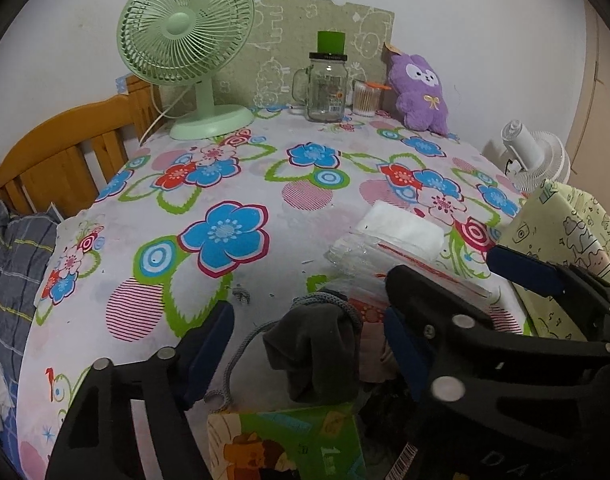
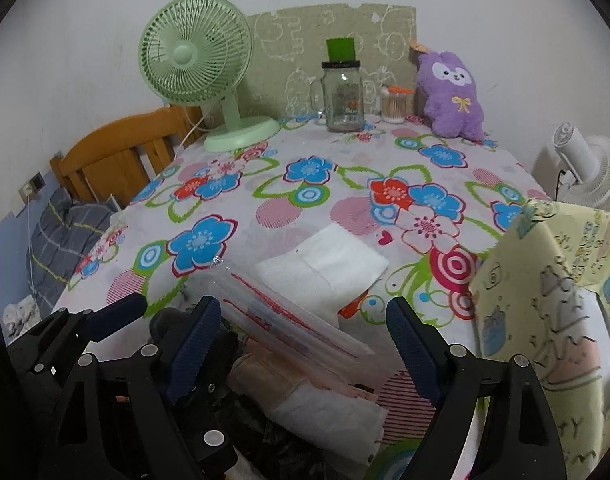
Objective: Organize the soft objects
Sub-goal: 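Grasp the gray sock with the left tool while the right tool grasps the clear striped zip bag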
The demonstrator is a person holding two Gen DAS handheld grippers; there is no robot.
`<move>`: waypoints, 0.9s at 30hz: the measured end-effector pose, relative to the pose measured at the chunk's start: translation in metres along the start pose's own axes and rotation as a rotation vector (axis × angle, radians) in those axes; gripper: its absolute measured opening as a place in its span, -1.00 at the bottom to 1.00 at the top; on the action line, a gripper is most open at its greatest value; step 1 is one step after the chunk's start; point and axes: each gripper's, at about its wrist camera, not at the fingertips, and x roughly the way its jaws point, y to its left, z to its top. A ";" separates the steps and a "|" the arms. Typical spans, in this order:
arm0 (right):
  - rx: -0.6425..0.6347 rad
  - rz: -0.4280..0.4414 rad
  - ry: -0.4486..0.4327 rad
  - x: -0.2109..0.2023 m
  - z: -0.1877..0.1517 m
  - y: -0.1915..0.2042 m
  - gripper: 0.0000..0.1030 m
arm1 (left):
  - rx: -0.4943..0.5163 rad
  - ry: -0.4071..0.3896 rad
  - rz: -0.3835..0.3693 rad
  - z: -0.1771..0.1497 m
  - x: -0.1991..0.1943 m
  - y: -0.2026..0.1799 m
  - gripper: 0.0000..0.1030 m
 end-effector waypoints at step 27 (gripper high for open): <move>-0.021 0.039 0.046 0.010 0.005 0.001 -0.66 | 0.015 0.003 -0.053 0.005 0.003 -0.007 -0.27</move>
